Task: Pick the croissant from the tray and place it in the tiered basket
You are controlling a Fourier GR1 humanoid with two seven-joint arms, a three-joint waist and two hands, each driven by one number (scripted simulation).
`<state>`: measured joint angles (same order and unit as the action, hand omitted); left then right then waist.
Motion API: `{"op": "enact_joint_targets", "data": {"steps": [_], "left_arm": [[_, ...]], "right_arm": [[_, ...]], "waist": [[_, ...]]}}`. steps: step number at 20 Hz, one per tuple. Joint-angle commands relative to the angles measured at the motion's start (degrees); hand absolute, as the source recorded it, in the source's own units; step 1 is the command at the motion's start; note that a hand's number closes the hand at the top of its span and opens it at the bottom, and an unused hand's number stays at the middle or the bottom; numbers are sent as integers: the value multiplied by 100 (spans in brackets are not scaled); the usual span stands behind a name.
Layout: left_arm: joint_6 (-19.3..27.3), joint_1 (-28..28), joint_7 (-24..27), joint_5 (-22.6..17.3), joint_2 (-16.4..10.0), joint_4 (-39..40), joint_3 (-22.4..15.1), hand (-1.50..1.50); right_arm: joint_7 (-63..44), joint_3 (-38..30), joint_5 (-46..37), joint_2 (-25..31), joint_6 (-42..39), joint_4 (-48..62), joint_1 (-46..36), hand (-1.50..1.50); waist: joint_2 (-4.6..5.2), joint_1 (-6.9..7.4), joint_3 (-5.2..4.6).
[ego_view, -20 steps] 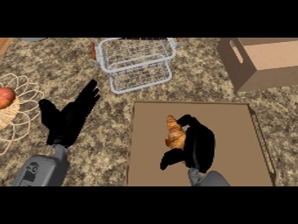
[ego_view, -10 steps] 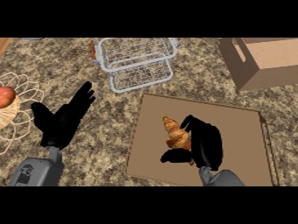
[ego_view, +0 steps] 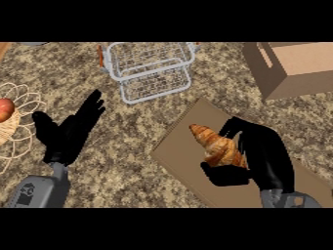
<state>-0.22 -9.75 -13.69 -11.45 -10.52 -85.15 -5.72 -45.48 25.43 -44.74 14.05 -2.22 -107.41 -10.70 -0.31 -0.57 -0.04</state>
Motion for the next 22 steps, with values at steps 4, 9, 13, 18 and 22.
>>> {"op": "enact_joint_targets", "data": {"steps": [4, 9, 13, 18, 22], "left_arm": [[28, -222, 211, 133, 96, 354, 67, 0], [-32, -127, -70, 107, 124, -1, -26, 0], [-84, 93, -32, 163, 98, -152, 17, 0], [-178, -15, 120, 191, 117, 227, 43, 0], [-144, -264, 10, 163, 188, 190, 77, 0]], "right_arm": [[-697, -654, 402, 188, -785, -2095, -576, 150], [-1270, -1622, 1046, 315, -1652, -2299, -1941, 150], [-1488, -2084, 1467, 379, -2109, -2178, -2641, 150], [-1925, -1693, 1159, 57, -2099, -505, -4539, 150], [-1626, -1647, 1007, -105, -1984, 613, -5172, 150]], "waist": [[11, -28, -3], [17, 72, -1], [17, 68, 0], [24, 135, -11], [35, 159, -8]]}}
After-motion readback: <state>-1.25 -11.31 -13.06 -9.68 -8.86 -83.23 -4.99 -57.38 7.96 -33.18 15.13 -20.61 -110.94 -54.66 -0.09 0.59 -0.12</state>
